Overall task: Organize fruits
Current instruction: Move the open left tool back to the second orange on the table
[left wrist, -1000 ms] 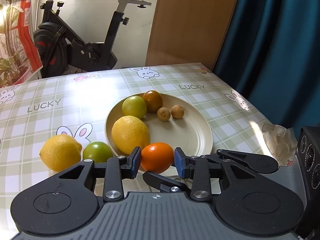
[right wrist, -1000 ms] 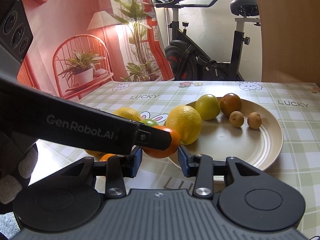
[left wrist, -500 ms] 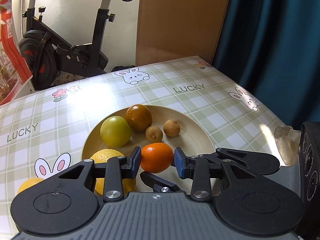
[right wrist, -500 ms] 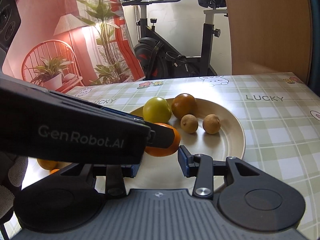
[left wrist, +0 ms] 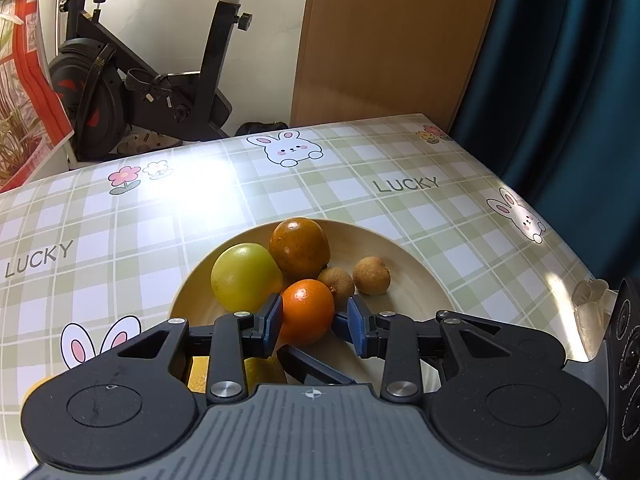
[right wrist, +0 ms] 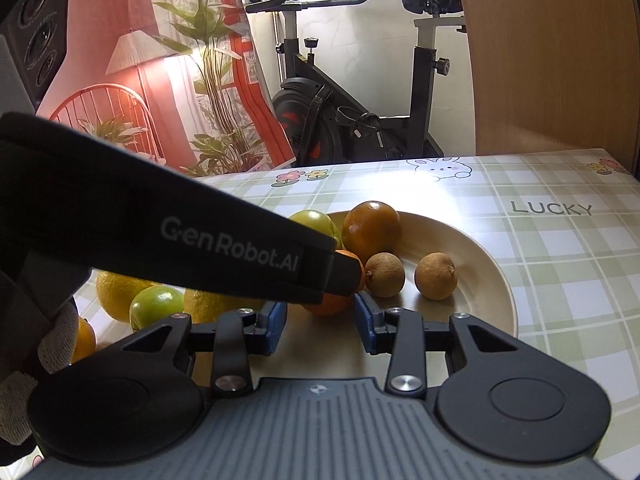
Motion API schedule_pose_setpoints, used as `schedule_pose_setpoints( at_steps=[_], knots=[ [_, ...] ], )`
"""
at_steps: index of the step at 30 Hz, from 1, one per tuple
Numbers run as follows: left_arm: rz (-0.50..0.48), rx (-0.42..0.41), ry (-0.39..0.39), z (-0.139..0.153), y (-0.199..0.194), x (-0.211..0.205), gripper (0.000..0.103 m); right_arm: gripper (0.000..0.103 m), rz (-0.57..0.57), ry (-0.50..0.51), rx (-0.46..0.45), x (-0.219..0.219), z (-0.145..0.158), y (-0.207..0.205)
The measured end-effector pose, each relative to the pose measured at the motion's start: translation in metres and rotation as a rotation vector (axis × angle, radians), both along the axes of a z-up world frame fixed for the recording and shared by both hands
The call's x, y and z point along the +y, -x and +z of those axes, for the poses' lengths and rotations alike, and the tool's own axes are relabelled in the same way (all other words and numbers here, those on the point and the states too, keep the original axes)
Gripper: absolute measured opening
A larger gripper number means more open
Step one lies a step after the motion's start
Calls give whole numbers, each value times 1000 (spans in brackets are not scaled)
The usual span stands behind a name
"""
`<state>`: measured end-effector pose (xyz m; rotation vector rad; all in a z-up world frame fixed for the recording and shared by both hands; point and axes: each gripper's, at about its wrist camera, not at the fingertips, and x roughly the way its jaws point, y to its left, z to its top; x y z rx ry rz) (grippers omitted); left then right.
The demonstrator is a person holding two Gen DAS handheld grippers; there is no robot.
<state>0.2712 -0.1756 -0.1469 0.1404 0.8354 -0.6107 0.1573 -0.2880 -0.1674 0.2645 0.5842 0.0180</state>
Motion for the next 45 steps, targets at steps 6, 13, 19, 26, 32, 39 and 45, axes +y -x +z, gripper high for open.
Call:
schedule_pose_setpoints(
  at_steps=[6,13,19,26,32,39,45],
  knots=[
    [32,-12,20,8,1,10,37,40,-45,-46,-32,-8,0,10],
    [54,-66,61,34,14,31,37,40,-39,-38,-56,-7,2,16],
    [110,-80,72,44,30,69,37,40,-47,-33,-61,-6,2,21],
    [202,-83,107,53,49,126,37,40,-70,-6,-46,2,6,29],
    [231,-63,121,55,65,161,37,40,-67,-17,-21,12,10,45],
    [261,-32,152,45,78,180,38,40,-15,-30,-16,38,21,50],
    [290,25,216,32,82,189,38,41,97,-5,-6,68,29,45]
  ],
)
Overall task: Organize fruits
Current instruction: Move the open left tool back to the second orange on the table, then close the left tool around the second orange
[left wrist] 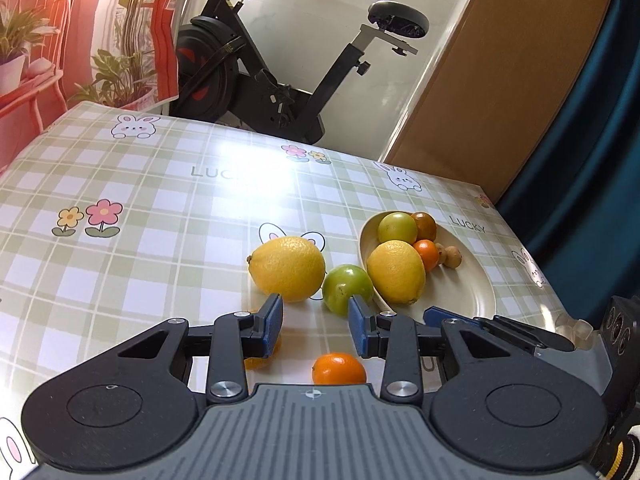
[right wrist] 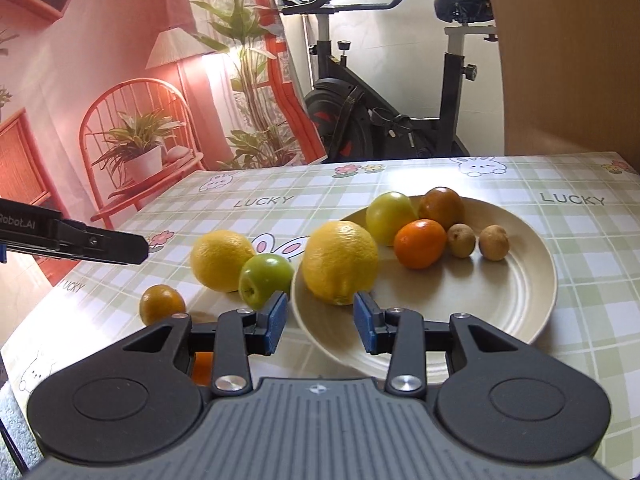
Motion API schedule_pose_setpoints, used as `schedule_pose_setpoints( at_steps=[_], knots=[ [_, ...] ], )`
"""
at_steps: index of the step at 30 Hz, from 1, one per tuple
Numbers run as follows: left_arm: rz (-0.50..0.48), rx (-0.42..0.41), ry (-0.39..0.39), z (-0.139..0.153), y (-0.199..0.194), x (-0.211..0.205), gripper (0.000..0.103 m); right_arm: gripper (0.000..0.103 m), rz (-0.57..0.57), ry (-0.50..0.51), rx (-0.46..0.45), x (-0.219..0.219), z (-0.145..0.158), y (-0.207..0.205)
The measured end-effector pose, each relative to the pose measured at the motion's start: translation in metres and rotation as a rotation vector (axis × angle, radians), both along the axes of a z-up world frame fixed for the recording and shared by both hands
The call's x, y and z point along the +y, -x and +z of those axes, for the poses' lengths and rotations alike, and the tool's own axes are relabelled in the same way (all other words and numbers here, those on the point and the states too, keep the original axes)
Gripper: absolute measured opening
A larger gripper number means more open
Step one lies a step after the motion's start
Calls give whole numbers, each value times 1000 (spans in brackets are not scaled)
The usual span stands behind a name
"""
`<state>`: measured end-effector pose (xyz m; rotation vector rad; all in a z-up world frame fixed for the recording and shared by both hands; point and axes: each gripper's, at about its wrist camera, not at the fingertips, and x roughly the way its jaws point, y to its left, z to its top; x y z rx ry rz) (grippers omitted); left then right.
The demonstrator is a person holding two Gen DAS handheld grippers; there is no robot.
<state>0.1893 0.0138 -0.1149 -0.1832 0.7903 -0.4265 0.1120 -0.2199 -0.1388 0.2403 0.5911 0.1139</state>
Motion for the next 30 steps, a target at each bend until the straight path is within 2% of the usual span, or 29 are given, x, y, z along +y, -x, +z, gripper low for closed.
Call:
schedule_pose_setpoints(
  at_steps=[13,19,30],
  knots=[
    [1,51,27,-24,1,-2,39,43,239,84,46,53,-10,-10],
    [-26,79,23,-33,2,-11,39,43,282,94,69,62,-21,-17],
    [-46,107,-5,-46,3,-23,39,41,286,99,29,63,-34,-18]
  ],
)
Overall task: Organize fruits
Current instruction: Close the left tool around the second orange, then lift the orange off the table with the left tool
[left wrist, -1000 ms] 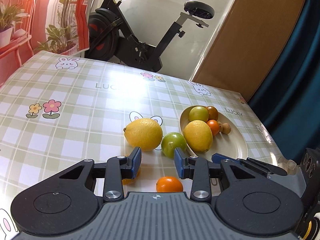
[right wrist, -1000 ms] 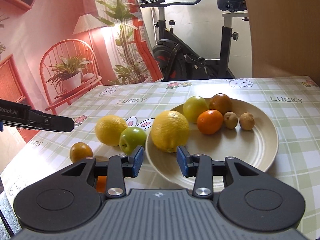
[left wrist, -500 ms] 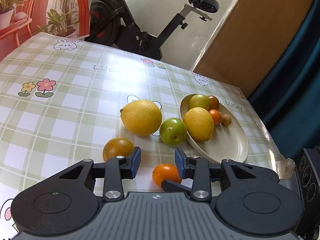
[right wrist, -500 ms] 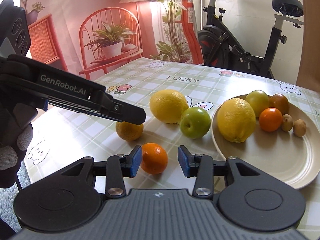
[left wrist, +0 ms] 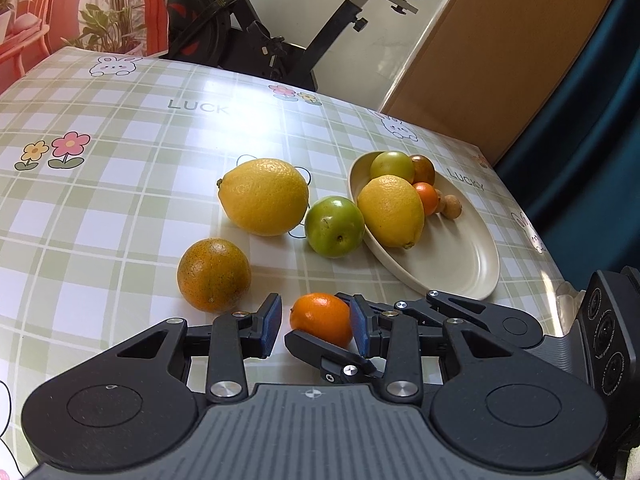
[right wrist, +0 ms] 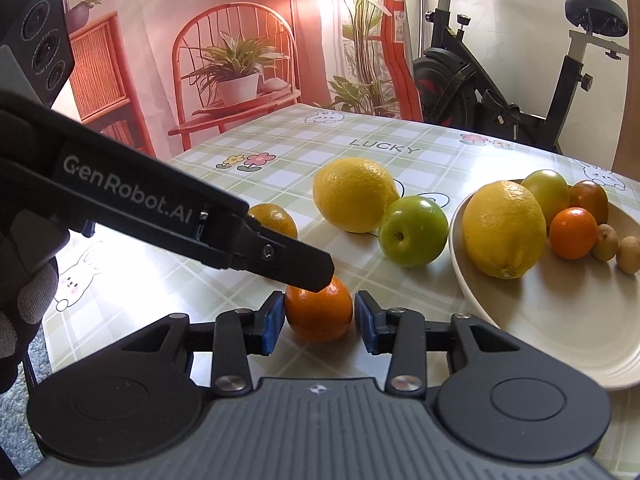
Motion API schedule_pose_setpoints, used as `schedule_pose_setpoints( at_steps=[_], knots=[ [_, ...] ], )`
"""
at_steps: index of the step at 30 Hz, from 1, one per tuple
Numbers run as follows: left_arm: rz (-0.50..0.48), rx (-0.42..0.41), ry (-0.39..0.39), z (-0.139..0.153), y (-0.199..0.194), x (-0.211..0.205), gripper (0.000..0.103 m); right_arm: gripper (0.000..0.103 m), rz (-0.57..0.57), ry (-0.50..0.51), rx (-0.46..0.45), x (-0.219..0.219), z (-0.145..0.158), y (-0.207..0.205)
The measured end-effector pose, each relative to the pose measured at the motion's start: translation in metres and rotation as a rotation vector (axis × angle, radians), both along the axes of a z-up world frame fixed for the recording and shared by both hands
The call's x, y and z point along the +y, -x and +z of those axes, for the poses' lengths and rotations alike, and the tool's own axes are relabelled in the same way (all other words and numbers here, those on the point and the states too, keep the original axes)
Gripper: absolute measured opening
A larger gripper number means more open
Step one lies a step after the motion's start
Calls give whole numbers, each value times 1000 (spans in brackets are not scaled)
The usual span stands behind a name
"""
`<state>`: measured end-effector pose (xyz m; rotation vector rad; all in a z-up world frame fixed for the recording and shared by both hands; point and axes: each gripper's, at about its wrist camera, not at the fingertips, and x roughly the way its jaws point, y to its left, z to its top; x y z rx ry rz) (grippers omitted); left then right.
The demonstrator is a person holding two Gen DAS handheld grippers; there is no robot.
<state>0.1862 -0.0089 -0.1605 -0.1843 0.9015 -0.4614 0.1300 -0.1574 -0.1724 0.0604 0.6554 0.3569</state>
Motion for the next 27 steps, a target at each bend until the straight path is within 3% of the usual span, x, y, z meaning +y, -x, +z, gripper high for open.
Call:
schedule_pose_setpoints(
  at_steps=[8,27],
  knots=[
    [-11,13,-15,-7,0,-9,47,42,-2,-39,12,-8,0,2],
    [-9,4,-30,-11,4,-10,43,42,23,-74,22,-14,1,3]
  ],
)
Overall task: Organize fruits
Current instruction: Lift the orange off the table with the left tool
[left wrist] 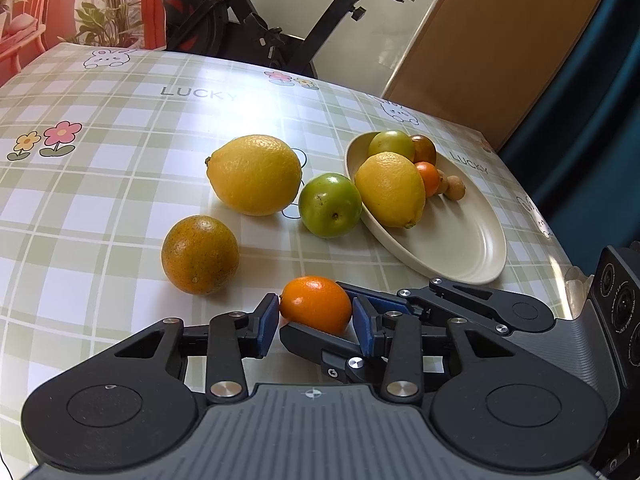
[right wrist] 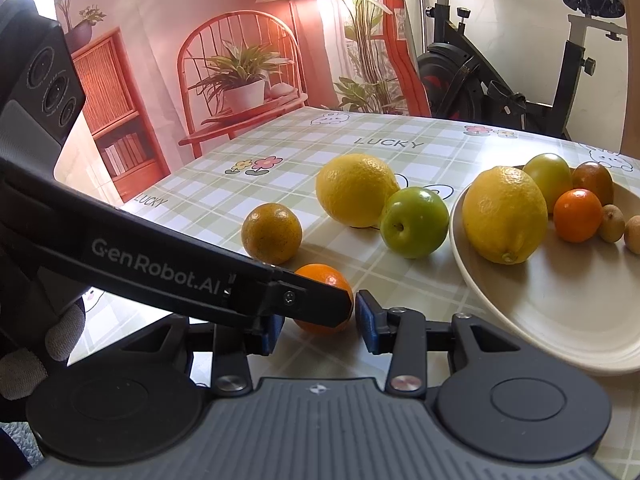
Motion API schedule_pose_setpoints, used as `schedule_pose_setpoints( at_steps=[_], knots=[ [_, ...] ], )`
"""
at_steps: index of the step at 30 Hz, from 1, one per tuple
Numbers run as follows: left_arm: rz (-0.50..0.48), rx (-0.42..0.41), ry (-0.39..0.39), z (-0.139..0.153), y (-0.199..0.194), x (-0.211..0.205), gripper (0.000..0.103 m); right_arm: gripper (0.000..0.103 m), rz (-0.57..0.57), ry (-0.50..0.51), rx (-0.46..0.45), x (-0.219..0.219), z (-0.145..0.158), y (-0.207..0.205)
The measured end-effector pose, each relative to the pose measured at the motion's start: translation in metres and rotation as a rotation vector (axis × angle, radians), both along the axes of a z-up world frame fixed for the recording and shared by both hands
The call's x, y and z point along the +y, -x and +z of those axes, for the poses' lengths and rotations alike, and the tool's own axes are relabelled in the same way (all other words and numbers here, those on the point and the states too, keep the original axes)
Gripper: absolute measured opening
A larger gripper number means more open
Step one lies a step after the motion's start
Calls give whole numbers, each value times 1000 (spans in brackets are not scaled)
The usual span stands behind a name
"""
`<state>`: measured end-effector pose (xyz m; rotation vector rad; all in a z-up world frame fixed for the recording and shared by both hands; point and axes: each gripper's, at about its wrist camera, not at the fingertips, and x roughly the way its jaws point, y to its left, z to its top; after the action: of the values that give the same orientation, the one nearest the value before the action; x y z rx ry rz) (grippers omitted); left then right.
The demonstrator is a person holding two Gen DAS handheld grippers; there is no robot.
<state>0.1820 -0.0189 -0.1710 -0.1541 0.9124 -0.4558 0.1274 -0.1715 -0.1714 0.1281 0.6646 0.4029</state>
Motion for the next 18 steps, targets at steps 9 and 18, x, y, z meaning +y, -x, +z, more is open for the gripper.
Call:
schedule_pose_setpoints(
  at_steps=[9,18],
  knots=[
    [5,-6,-4,1,2,0,43,40,9,1,-2,1,0,0],
    [1,-15,-8,2,3,0,43,39,6,-4,-10,1,-1,2]
  ],
)
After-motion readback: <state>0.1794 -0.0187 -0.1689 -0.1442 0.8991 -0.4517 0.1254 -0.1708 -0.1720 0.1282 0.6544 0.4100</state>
